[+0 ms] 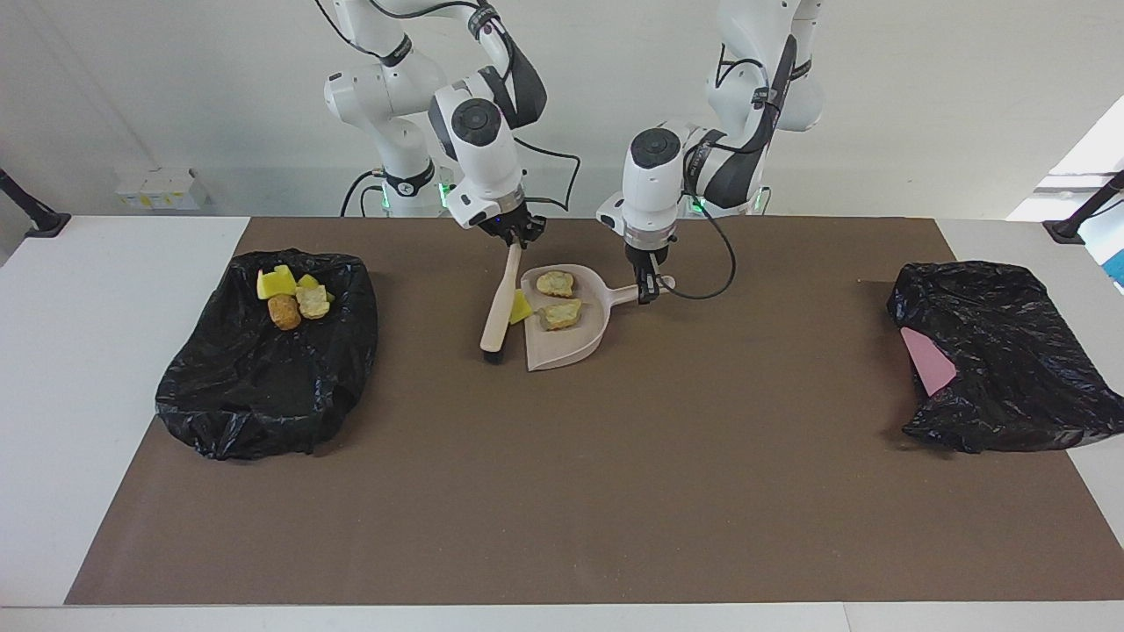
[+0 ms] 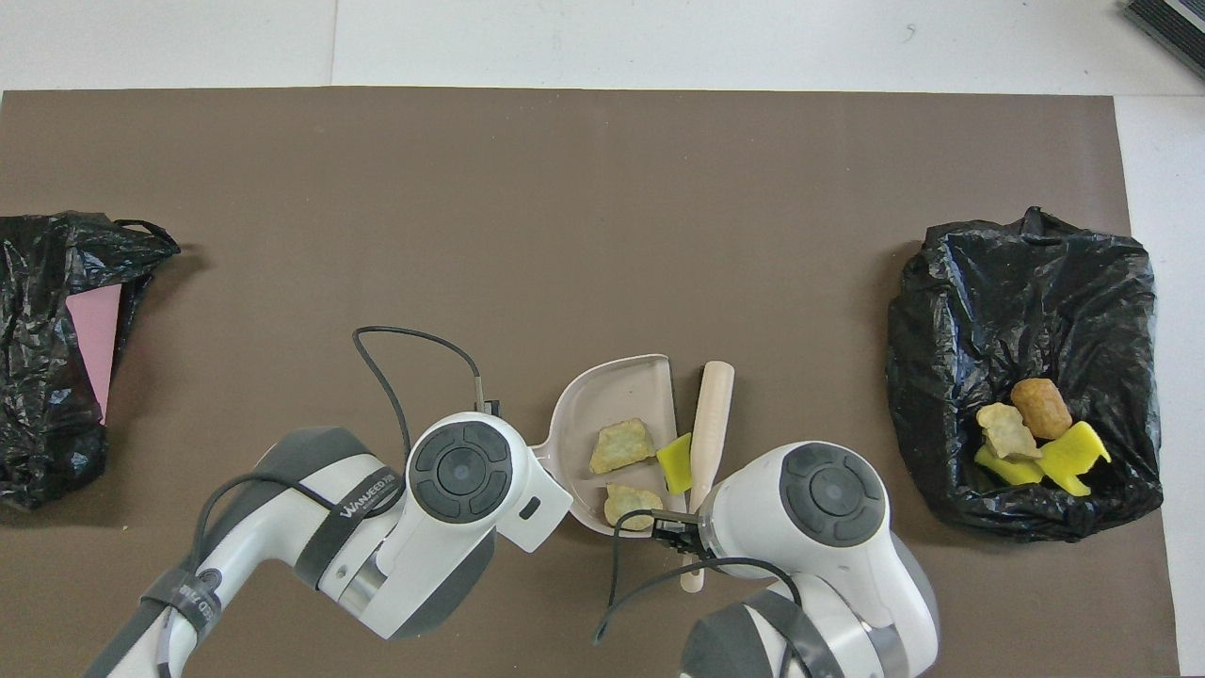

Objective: Sweep and dump trash in bin
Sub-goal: 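Sweep the last chunk and yellow sponge into the dustpan with the brush, then carry the loaded dustpan with the left gripper toward the far bag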

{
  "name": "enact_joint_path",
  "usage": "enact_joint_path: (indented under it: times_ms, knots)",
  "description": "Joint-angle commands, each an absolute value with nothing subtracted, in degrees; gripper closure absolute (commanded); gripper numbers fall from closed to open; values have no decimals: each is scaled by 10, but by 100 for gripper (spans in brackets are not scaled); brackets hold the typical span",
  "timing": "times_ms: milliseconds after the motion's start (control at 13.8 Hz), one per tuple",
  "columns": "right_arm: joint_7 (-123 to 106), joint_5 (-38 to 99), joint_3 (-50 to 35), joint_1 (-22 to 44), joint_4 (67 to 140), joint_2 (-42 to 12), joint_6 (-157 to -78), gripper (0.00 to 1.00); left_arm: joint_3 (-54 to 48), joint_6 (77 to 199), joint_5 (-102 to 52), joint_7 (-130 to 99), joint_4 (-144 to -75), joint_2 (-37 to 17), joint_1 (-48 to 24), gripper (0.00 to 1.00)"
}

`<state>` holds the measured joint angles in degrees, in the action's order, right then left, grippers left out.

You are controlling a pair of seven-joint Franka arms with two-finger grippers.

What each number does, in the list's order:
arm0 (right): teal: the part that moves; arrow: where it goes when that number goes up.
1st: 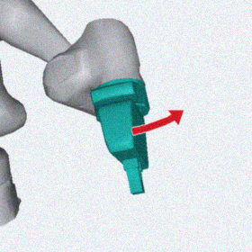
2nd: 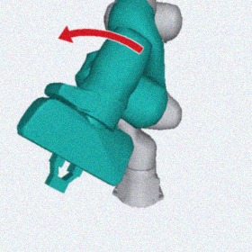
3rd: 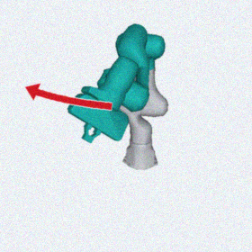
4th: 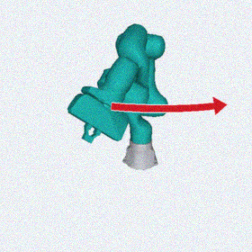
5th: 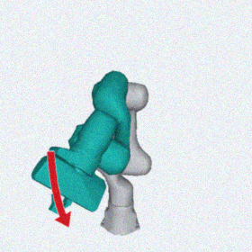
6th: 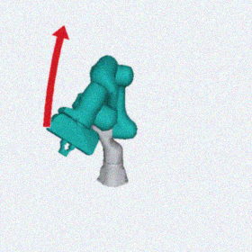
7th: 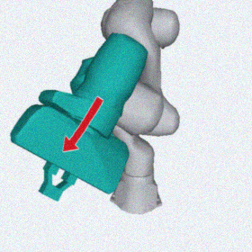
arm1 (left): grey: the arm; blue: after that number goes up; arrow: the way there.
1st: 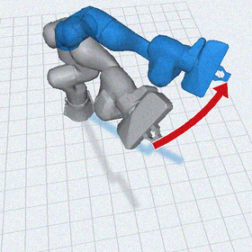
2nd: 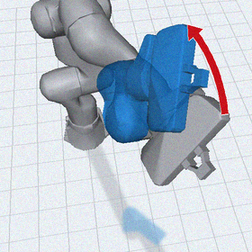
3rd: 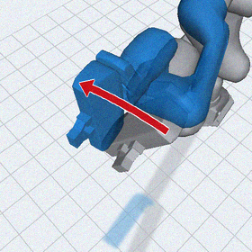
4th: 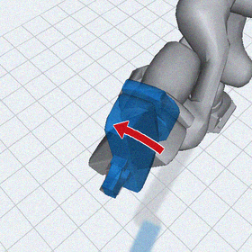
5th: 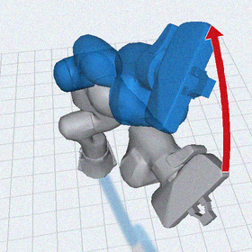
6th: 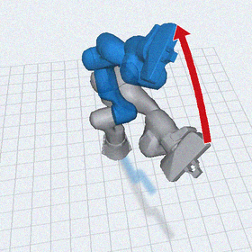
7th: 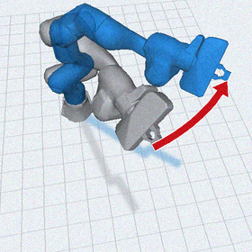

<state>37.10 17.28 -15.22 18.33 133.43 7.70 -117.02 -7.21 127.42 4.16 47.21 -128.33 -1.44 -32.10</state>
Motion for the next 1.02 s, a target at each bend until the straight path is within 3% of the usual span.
enact_joint_path:
  times_ms: [0,218,508,944]
  knots:
    - [408,187,-155,201,1261,32,-1165,100,-66,1306,48,463,-1304,-1,-330,100]
    - [421,186,-155,218,1209,6,-1160,100,-65,1324,48,465,-1310,-2,-323,100]
    - [411,140,-154,218,1201,1,-1154,100,-66,1360,48,472,-1309,-16,-281,100]
    - [371,86,-152,207,1122,-18,-1074,100,-66,1384,40,475,-1293,-34,-233,100]
